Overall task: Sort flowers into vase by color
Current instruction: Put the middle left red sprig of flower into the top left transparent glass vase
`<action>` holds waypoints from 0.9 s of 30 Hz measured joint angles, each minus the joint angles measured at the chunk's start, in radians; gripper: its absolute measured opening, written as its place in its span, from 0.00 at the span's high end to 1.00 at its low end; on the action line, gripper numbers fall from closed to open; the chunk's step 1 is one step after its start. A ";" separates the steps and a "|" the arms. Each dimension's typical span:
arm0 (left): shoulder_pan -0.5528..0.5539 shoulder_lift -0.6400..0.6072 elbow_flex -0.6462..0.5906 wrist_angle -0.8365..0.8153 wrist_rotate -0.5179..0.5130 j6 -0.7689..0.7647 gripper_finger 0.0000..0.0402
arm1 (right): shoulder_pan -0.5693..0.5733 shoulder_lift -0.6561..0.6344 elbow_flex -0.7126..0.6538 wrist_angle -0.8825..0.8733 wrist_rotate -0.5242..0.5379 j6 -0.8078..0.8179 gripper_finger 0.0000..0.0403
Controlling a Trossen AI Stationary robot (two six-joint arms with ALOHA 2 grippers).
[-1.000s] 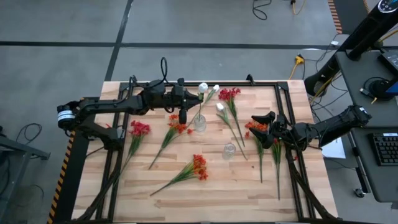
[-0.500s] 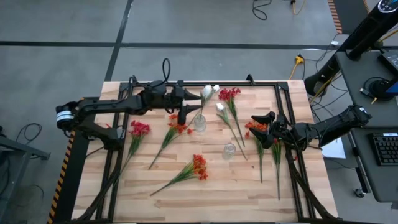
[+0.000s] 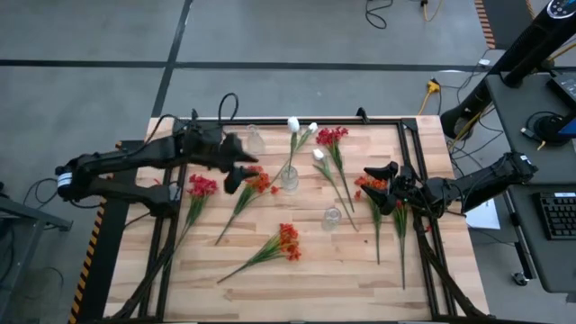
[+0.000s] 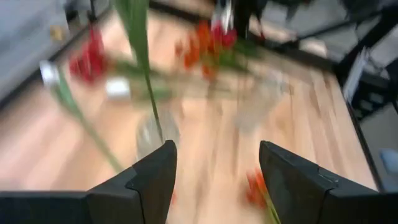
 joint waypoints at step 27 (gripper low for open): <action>-0.545 0.336 -0.011 -0.797 -0.359 -1.005 0.48 | -0.005 0.001 0.045 0.041 0.002 -0.044 0.09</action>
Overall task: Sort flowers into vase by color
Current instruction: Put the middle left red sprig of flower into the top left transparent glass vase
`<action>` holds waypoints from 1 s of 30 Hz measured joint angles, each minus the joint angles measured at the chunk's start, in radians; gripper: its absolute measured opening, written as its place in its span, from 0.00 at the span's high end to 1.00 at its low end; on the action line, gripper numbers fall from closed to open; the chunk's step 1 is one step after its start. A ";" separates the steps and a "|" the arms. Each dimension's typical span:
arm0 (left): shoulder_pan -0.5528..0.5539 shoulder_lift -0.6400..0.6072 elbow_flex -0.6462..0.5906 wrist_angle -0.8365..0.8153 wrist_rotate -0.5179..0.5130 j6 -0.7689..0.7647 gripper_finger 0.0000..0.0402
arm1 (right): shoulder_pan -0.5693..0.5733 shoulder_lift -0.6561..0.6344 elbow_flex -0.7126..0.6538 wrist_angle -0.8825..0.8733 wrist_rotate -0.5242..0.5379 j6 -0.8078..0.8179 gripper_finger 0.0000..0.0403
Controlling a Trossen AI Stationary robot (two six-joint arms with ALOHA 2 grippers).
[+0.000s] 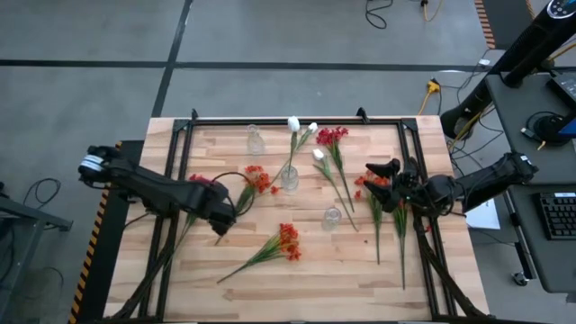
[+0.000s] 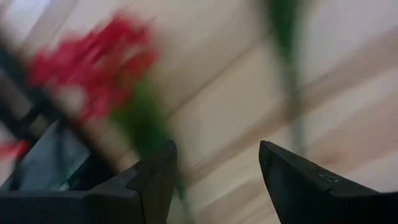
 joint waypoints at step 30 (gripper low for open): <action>-0.019 0.079 -0.200 0.069 0.125 -0.195 0.49 | 0.000 0.209 0.203 -0.177 -0.009 -0.015 0.09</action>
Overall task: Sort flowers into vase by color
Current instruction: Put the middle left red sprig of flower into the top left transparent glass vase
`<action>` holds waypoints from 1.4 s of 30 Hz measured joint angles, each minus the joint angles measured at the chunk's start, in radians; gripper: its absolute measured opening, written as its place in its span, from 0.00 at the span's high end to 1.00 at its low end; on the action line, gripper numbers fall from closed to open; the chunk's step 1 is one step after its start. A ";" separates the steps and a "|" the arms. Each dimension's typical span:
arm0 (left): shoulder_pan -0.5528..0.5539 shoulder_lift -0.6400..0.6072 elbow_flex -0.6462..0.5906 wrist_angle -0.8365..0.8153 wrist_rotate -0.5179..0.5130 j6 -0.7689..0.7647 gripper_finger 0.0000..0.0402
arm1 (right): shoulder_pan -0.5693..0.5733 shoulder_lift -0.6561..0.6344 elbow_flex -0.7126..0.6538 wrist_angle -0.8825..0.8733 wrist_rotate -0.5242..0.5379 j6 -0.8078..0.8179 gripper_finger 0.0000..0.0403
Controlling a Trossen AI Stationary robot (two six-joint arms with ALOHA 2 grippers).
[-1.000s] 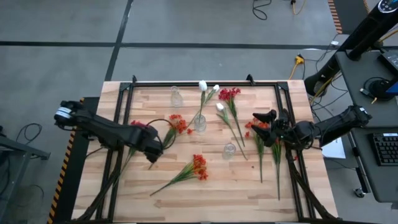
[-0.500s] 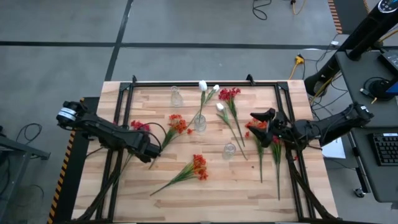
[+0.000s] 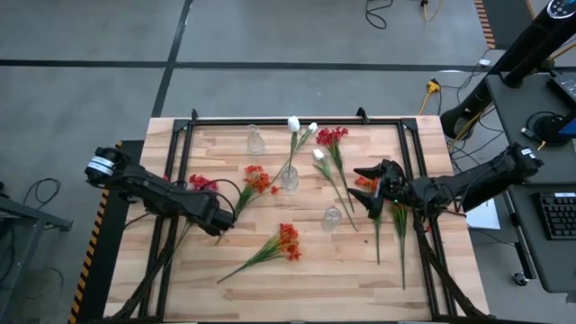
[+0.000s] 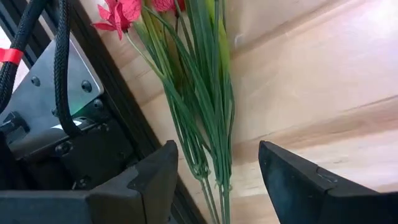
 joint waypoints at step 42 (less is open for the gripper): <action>0.003 0.098 0.008 0.071 -0.030 -0.024 0.99 | 0.000 -0.002 0.013 -0.001 -0.003 -0.046 0.09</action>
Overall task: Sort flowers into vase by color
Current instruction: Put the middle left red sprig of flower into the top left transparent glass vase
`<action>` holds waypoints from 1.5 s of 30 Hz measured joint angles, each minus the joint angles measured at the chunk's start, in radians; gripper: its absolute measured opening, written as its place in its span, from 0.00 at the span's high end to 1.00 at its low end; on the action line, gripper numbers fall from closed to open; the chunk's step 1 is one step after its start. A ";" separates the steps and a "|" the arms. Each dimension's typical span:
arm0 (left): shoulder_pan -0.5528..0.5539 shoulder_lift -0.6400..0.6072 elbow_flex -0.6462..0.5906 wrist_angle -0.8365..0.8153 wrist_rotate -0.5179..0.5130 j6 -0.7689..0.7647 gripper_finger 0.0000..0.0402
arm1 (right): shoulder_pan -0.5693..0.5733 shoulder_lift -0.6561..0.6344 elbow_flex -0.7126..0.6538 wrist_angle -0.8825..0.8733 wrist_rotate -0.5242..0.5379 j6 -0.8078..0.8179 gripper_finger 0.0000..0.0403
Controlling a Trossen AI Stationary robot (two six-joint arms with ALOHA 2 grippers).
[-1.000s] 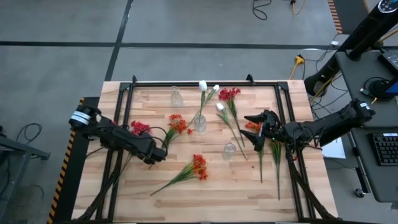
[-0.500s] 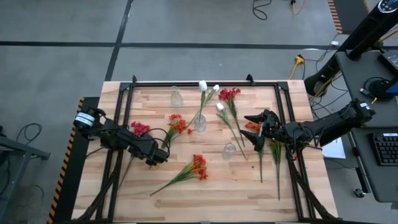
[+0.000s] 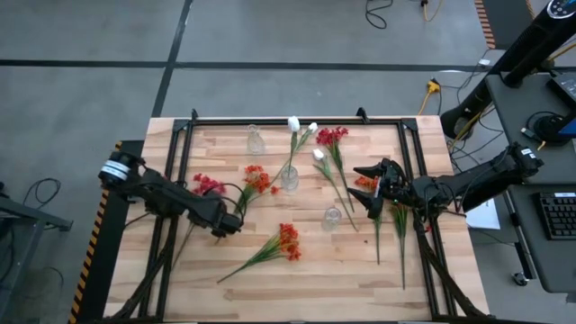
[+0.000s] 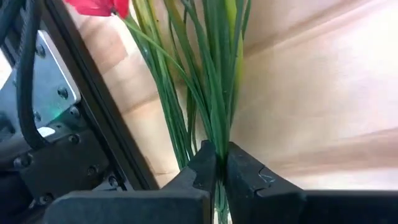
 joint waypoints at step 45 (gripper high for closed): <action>0.608 -0.814 -0.064 1.421 -0.133 1.642 1.00 | 0.000 0.000 -0.001 0.001 0.010 -0.019 0.09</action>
